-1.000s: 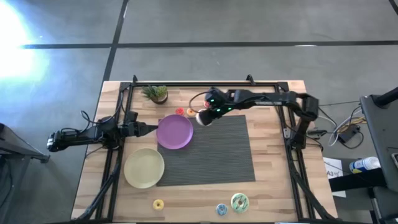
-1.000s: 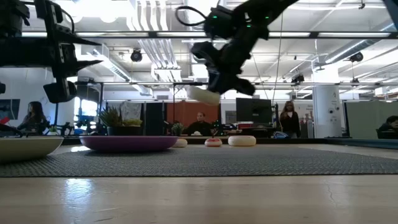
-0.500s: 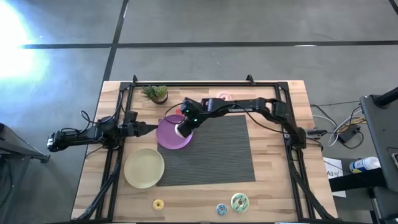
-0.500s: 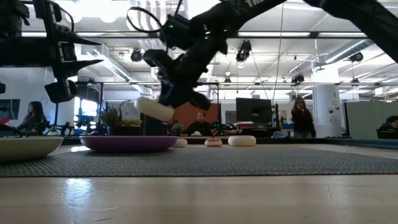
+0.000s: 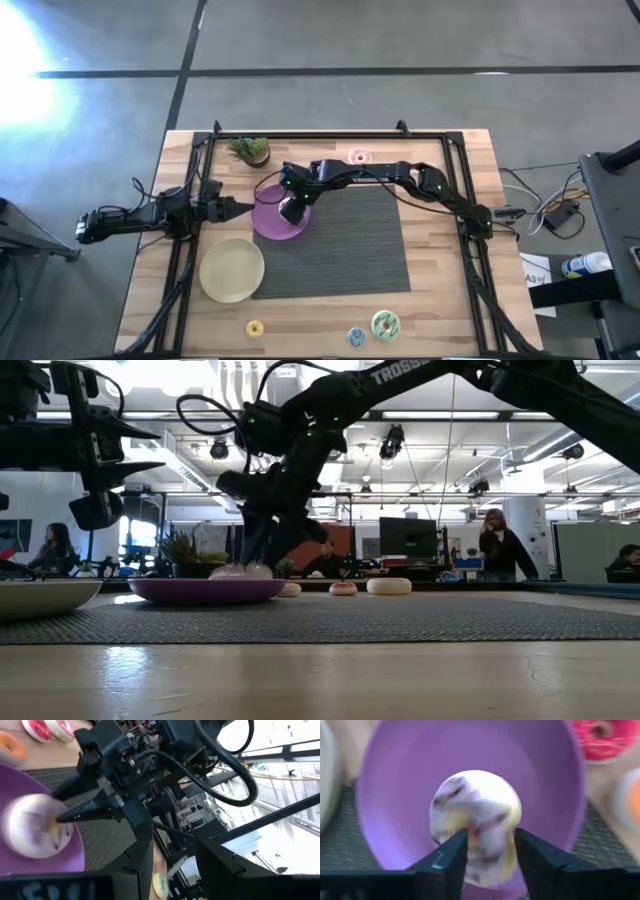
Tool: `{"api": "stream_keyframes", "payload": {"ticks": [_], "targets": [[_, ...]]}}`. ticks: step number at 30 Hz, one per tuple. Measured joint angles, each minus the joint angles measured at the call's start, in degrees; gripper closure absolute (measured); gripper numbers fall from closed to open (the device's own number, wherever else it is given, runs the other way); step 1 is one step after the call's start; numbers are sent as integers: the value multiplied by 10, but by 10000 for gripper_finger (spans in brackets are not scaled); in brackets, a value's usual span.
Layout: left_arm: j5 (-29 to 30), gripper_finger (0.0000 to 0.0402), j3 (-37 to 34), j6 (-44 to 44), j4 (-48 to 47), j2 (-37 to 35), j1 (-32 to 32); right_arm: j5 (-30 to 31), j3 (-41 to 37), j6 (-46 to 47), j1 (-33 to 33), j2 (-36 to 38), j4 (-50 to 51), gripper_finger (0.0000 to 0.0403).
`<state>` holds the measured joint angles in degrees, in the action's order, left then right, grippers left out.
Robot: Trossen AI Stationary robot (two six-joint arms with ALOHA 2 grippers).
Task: Pick & Place donuts
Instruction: Put the big purple donut on the purple plate, then put the small yellow donut on the gray plate
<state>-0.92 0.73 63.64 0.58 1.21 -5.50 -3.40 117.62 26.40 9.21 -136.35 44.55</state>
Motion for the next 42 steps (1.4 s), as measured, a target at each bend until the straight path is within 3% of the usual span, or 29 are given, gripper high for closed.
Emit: {"api": "stream_keyframes", "payload": {"ticks": [4,9,12,16,19,21,25,29,36,42], "targets": [[-9,285,0,-2,0,0,0,55,1,-44,0,12,34,182],[-10,285,0,-7,0,0,0,120,0,-76,0,50,67,152],[13,285,0,-7,-1,0,0,157,-2,-87,-1,78,78,147],[87,285,1,8,6,3,-1,195,-16,-94,2,118,102,151],[87,285,1,42,1,26,0,193,-49,-87,18,142,127,155],[56,285,5,48,-9,56,-1,166,-86,-78,31,158,127,159],[-9,285,54,0,-104,139,1,122,-168,-64,42,213,119,168],[-44,285,147,-105,-267,223,10,119,-245,-36,27,270,110,175],[-9,285,295,-258,-391,327,62,124,-332,36,-10,352,83,177],[51,285,360,-287,-495,381,169,144,-373,79,-36,381,74,178]]}}
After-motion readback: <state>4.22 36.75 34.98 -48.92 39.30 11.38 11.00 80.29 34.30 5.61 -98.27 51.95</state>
